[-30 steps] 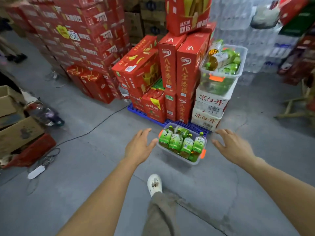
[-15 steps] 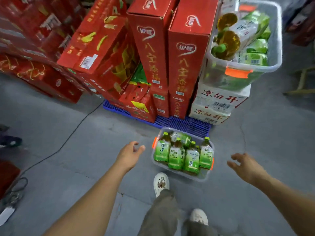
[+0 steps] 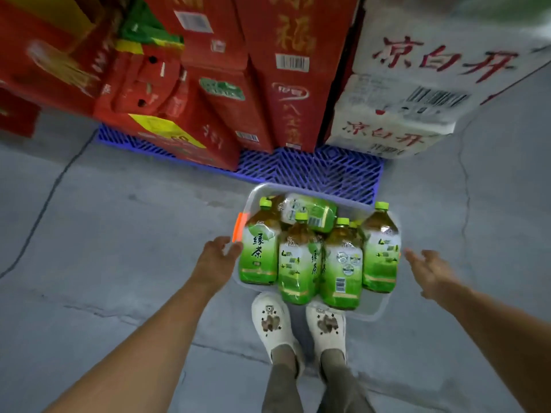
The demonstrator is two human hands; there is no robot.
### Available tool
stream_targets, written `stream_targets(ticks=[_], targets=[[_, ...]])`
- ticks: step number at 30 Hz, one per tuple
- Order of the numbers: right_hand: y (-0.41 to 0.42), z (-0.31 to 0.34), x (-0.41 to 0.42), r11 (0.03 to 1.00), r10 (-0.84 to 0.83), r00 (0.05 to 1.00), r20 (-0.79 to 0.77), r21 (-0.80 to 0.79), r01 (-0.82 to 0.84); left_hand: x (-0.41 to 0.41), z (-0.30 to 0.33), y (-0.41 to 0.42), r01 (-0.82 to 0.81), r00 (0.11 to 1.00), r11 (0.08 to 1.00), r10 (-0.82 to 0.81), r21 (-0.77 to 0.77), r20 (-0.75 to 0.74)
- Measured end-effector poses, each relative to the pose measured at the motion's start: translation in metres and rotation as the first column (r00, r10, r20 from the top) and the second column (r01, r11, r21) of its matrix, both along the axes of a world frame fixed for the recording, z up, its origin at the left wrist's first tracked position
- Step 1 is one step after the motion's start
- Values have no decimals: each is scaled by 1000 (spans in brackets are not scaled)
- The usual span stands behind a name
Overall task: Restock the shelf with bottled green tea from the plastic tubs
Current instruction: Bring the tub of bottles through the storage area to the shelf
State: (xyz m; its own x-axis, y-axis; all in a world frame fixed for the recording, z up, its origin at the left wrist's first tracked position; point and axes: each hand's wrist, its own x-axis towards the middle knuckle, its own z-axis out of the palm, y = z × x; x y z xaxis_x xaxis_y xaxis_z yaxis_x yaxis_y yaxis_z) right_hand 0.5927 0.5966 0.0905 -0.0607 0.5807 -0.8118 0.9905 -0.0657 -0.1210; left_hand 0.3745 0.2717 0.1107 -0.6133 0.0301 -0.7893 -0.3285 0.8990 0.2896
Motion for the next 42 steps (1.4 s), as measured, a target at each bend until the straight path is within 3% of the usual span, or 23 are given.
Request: stream_targets(ticks=[3,6,8,11,14,18,23,32,39,42], targets=[[3,-45,7,982,-186,982,18,-21,186,-8,-53,4,-95,995,995,94,-32,-29],[-2,-77,5,941,-334,939,-85,-85,327,-19,-94,9,-252,967,967,250,-39,-49],[-8,-90,1,882,-461,883,-87,-159,444,-30,-114,11,-351,936,935,352,-51,10],[-6,-104,1,819,-569,821,-54,-131,559,-44,-132,14,-519,845,854,519,-36,129],[-4,-104,3,816,-575,816,-67,-129,564,-48,-139,13,-541,822,840,538,-40,188],[-10,-96,-4,763,-638,759,-131,-244,599,-40,-122,29,-490,844,870,458,54,281],[-12,-85,0,772,-612,780,-131,-313,554,-34,-109,30,-335,913,937,298,95,278],[-18,-44,4,842,-491,863,-115,-318,437,6,-72,0,-519,849,848,497,111,176],[-27,58,1,878,-413,904,-113,-313,362,41,15,-32,-611,777,791,590,36,218],[-35,113,3,894,-372,920,-124,-315,319,56,63,-43,-599,786,800,582,26,205]])
